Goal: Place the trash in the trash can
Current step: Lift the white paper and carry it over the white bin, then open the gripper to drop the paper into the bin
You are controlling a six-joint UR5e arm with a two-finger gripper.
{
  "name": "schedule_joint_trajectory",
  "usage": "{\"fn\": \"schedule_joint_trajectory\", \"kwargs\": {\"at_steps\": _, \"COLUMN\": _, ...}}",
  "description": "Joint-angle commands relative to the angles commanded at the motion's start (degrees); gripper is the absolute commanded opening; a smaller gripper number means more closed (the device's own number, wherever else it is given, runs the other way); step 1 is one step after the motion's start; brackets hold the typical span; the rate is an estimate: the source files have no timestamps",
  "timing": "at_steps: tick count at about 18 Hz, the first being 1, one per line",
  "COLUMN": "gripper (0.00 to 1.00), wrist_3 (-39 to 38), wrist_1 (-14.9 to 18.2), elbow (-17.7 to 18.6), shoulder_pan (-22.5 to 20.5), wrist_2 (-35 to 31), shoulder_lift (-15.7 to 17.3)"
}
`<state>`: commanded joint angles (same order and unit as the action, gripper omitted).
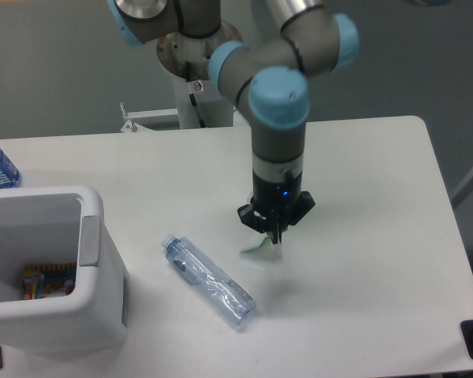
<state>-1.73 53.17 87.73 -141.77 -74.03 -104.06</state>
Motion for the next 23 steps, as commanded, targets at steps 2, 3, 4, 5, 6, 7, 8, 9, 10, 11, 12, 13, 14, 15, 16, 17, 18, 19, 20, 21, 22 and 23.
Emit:
{"fn": "schedule_joint_trajectory", "kwargs": {"at_steps": 2, "gripper": 0.00, "wrist_3": -6.1, "wrist_1": 0.0, "elbow": -2.9, "shoulder_pan": 0.4, "wrist_2": 3.3, "shoulder_lift": 0.6}}
{"fn": "schedule_joint_trajectory", "kwargs": {"at_steps": 3, "gripper": 0.00, "wrist_3": -9.8, "wrist_1": -0.2, "elbow": -4.3, "shoulder_pan": 0.8, "wrist_2": 4.4, "shoulder_lift": 0.9}}
{"fn": "schedule_joint_trajectory", "kwargs": {"at_steps": 4, "gripper": 0.00, "wrist_3": -12.9, "wrist_1": -0.3, "elbow": -5.7, "shoulder_pan": 1.1, "wrist_2": 4.9, "shoulder_lift": 1.2}}
{"fn": "schedule_joint_trajectory", "kwargs": {"at_steps": 5, "gripper": 0.00, "wrist_3": -15.1, "wrist_1": -0.4, "elbow": -7.1, "shoulder_pan": 1.9, "wrist_2": 5.0, "shoulder_lift": 1.8}}
{"fn": "schedule_joint_trajectory", "kwargs": {"at_steps": 6, "gripper": 0.00, "wrist_3": -16.1, "wrist_1": -0.4, "elbow": -8.3, "shoulder_pan": 3.3, "wrist_2": 5.1, "shoulder_lift": 2.1}}
{"fn": "schedule_joint_trajectory", "kwargs": {"at_steps": 7, "gripper": 0.00, "wrist_3": -16.4, "wrist_1": -0.4, "elbow": -9.1, "shoulder_pan": 5.2, "wrist_2": 5.1, "shoulder_lift": 2.7}}
{"fn": "schedule_joint_trajectory", "kwargs": {"at_steps": 8, "gripper": 0.00, "wrist_3": -16.3, "wrist_1": -0.4, "elbow": -9.2, "shoulder_pan": 6.8, "wrist_2": 5.0, "shoulder_lift": 3.4}}
{"fn": "schedule_joint_trajectory", "kwargs": {"at_steps": 9, "gripper": 0.00, "wrist_3": -16.2, "wrist_1": -0.5, "elbow": -9.1, "shoulder_pan": 8.3, "wrist_2": 5.0, "shoulder_lift": 4.2}}
{"fn": "schedule_joint_trajectory", "kwargs": {"at_steps": 10, "gripper": 0.00, "wrist_3": -16.1, "wrist_1": -0.5, "elbow": -9.2, "shoulder_pan": 9.9, "wrist_2": 5.0, "shoulder_lift": 4.6}}
{"fn": "schedule_joint_trajectory", "kwargs": {"at_steps": 11, "gripper": 0.00, "wrist_3": -15.9, "wrist_1": -0.5, "elbow": -9.2, "shoulder_pan": 11.8, "wrist_2": 5.0, "shoulder_lift": 4.7}}
{"fn": "schedule_joint_trajectory", "kwargs": {"at_steps": 12, "gripper": 0.00, "wrist_3": -15.7, "wrist_1": -0.6, "elbow": -9.2, "shoulder_pan": 14.0, "wrist_2": 4.9, "shoulder_lift": 4.7}}
{"fn": "schedule_joint_trajectory", "kwargs": {"at_steps": 13, "gripper": 0.00, "wrist_3": -15.7, "wrist_1": -0.7, "elbow": -9.3, "shoulder_pan": 15.6, "wrist_2": 4.9, "shoulder_lift": 4.7}}
{"fn": "schedule_joint_trajectory", "kwargs": {"at_steps": 14, "gripper": 0.00, "wrist_3": -15.7, "wrist_1": -0.9, "elbow": -9.2, "shoulder_pan": 16.9, "wrist_2": 4.9, "shoulder_lift": 4.7}}
{"fn": "schedule_joint_trajectory", "kwargs": {"at_steps": 15, "gripper": 0.00, "wrist_3": -15.7, "wrist_1": -0.9, "elbow": -9.2, "shoulder_pan": 18.2, "wrist_2": 4.9, "shoulder_lift": 4.6}}
{"fn": "schedule_joint_trajectory", "kwargs": {"at_steps": 16, "gripper": 0.00, "wrist_3": -15.6, "wrist_1": -1.0, "elbow": -9.1, "shoulder_pan": 19.4, "wrist_2": 4.9, "shoulder_lift": 4.4}}
{"fn": "schedule_joint_trajectory", "kwargs": {"at_steps": 17, "gripper": 0.00, "wrist_3": -15.5, "wrist_1": -1.0, "elbow": -9.0, "shoulder_pan": 20.5, "wrist_2": 4.9, "shoulder_lift": 4.0}}
{"fn": "schedule_joint_trajectory", "kwargs": {"at_steps": 18, "gripper": 0.00, "wrist_3": -15.5, "wrist_1": -1.1, "elbow": -8.8, "shoulder_pan": 21.3, "wrist_2": 4.9, "shoulder_lift": 3.4}}
{"fn": "schedule_joint_trajectory", "kwargs": {"at_steps": 19, "gripper": 0.00, "wrist_3": -15.5, "wrist_1": -1.1, "elbow": -8.8, "shoulder_pan": 22.3, "wrist_2": 4.8, "shoulder_lift": 2.8}}
{"fn": "schedule_joint_trajectory", "kwargs": {"at_steps": 20, "gripper": 0.00, "wrist_3": -15.3, "wrist_1": -1.4, "elbow": -8.8, "shoulder_pan": 23.3, "wrist_2": 4.6, "shoulder_lift": 2.4}}
{"fn": "schedule_joint_trajectory", "kwargs": {"at_steps": 21, "gripper": 0.09, "wrist_3": -14.5, "wrist_1": -1.4, "elbow": -8.8, "shoulder_pan": 23.6, "wrist_2": 4.5, "shoulder_lift": 1.9}}
{"fn": "schedule_joint_trajectory", "kwargs": {"at_steps": 22, "gripper": 0.31, "wrist_3": -12.9, "wrist_1": -1.4, "elbow": -8.9, "shoulder_pan": 23.7, "wrist_2": 4.5, "shoulder_lift": 1.7}}
{"fn": "schedule_joint_trajectory", "kwargs": {"at_steps": 23, "gripper": 0.61, "wrist_3": -10.9, "wrist_1": -1.5, "elbow": -8.8, "shoulder_pan": 23.7, "wrist_2": 4.5, "shoulder_lift": 1.6}}
